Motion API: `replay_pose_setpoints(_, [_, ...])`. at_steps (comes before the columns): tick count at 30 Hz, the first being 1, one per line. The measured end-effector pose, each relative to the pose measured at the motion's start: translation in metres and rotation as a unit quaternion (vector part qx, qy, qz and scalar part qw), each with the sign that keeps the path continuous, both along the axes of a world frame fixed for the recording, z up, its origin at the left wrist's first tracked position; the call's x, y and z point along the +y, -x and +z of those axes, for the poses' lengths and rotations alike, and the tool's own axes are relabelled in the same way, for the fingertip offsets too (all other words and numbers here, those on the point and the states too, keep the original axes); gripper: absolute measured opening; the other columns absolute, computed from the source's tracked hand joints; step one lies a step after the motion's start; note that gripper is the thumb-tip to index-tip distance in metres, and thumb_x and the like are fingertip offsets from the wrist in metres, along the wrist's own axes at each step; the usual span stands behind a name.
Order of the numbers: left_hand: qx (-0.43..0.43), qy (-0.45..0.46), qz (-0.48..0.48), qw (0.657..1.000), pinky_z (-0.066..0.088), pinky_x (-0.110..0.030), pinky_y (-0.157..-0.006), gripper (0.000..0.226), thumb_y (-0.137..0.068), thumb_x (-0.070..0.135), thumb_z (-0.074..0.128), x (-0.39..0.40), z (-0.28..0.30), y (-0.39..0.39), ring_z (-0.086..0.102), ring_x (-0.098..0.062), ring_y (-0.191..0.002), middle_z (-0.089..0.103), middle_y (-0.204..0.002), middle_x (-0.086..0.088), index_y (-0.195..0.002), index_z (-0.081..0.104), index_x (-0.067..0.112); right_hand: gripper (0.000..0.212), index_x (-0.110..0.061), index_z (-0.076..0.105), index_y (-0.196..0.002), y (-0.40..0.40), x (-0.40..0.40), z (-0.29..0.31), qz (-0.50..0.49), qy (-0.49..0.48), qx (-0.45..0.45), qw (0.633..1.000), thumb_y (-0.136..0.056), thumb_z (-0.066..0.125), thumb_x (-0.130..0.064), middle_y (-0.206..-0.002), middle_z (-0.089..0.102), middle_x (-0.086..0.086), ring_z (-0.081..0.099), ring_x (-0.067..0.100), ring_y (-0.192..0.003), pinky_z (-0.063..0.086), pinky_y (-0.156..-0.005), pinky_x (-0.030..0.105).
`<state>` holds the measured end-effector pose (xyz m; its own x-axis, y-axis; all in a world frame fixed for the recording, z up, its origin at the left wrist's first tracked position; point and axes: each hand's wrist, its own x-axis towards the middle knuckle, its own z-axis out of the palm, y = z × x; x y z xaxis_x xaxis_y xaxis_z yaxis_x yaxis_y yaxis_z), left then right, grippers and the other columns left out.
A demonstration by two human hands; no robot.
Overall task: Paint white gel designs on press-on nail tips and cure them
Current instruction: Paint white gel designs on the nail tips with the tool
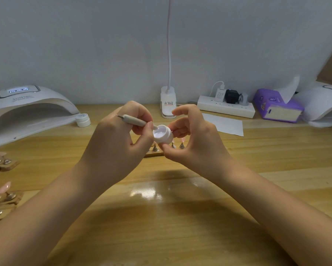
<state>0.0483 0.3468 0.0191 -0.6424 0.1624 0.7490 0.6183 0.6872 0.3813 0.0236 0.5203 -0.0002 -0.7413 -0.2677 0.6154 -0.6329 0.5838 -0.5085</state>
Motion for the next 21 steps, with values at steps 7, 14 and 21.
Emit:
replay_pose_setpoints(7, [0.002, 0.009, 0.003, 1.000, 0.042, -0.019, -0.057, 0.004, -0.089, 0.023, 0.055, 0.000, -0.001, 0.001, 0.052, -0.011, -0.069, 0.052, -0.076, 0.018, -0.090, 0.055, 0.019, 0.067, -0.012, 0.044, -0.123, 0.001, 0.000, -0.001, -0.003, -0.001, -0.002, 1.000, -0.070, 0.084, -0.026, -0.095, 0.065, -0.004, 0.060, 0.004, -0.080, 0.050, -0.080, 0.011])
replay_pose_setpoints(14, [-0.016, -0.106, -0.016, 0.994, 0.046, -0.014, -0.058, 0.007, -0.091, 0.025, 0.053, 0.002, 0.004, 0.000, 0.061, -0.005, -0.074, 0.062, -0.073, 0.012, -0.086, 0.056, 0.021, 0.067, -0.015, 0.044, -0.122, 0.002, 0.002, -0.001, -0.010, 0.004, -0.004, 1.000, -0.071, 0.084, -0.026, -0.096, 0.065, -0.005, 0.060, 0.003, -0.080, 0.050, -0.079, 0.012])
replay_pose_setpoints(21, [-0.167, -0.384, -0.068, 0.906, 0.051, -0.023, -0.062, 0.019, -0.098, 0.030, 0.053, -0.002, 0.006, 0.010, 0.063, -0.009, -0.064, 0.066, -0.063, 0.006, -0.085, 0.060, 0.018, 0.067, -0.015, 0.044, -0.123, 0.004, 0.002, -0.001, -0.013, 0.001, -0.002, 1.000, -0.071, 0.084, -0.028, -0.098, 0.066, -0.004, 0.060, 0.005, -0.082, 0.049, -0.080, 0.010])
